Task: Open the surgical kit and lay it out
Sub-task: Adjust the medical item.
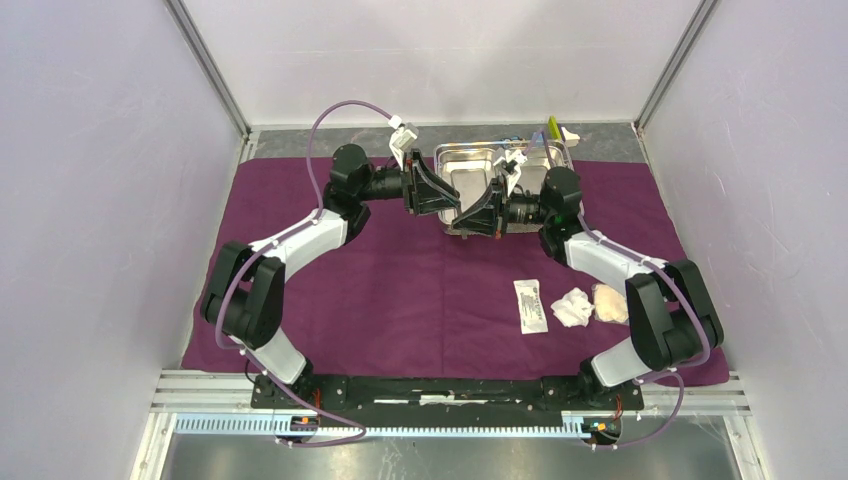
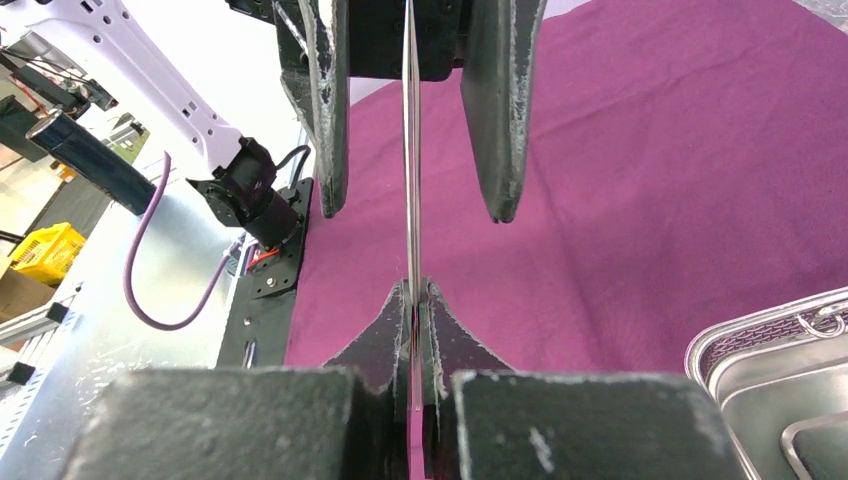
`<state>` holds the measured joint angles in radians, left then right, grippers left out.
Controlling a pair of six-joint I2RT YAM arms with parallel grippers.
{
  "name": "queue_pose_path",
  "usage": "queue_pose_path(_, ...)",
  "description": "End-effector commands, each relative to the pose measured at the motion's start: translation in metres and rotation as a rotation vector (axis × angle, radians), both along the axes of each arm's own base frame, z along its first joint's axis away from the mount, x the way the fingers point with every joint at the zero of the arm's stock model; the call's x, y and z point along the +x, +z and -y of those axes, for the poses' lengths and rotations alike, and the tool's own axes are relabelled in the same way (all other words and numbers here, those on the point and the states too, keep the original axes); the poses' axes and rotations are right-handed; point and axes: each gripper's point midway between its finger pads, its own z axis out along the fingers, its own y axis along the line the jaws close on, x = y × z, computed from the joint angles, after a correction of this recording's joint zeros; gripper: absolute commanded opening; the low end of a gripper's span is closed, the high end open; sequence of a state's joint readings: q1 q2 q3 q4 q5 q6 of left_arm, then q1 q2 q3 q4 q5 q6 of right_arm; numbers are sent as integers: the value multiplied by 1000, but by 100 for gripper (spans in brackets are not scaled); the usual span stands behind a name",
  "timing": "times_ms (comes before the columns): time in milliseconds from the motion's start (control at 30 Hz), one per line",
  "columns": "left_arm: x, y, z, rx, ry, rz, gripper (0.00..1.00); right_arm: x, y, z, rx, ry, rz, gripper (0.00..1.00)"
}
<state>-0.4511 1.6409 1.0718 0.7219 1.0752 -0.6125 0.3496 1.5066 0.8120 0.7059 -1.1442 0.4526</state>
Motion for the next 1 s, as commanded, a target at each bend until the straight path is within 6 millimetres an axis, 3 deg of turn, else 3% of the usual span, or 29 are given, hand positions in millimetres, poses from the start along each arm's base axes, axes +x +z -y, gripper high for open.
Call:
queue_pose_path(0, -4, 13, 0, -35, -13, 27, 47, 0, 6, -2, 22, 12, 32, 0)
queue_pose_path(533, -7, 2, 6, -27, -33, -1, 43, -2, 11, -2, 52, 17, 8, 0)
queue_pose_path(967, -1, 2, 10, -29, -28, -19, 23, 0, 5, -2, 46, 18, -6, 1)
